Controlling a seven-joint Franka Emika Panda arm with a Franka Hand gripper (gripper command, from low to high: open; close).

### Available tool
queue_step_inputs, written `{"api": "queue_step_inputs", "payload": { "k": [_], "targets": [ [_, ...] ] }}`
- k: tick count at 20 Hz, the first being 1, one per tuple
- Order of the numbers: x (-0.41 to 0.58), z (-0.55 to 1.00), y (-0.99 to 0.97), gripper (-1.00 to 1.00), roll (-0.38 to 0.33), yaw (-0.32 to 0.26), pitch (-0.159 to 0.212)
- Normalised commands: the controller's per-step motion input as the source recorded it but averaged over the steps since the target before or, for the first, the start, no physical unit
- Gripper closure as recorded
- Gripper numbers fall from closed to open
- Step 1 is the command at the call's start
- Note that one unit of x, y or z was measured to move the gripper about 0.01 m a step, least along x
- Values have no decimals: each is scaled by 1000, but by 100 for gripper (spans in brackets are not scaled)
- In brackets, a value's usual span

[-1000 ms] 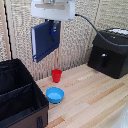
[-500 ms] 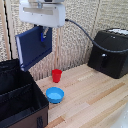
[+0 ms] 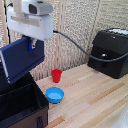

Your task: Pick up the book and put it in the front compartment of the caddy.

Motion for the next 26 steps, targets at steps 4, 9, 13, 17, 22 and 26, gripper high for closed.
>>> {"api": "queue_step_inputs", "payload": {
  "k": [4, 9, 13, 17, 22, 26],
  "targets": [
    [-23, -34, 761, 100, -43, -136, 8],
    [-72, -144, 730, 100, -29, -148, 0],
    [-50, -229, 578, 100, -48, -127, 5],
    [35, -341, 98, 100, -68, -99, -2],
    [108, -195, -14, -100, -26, -26, -7],
    [65, 26, -15, -100, 8, 0, 62]
  ]
}}
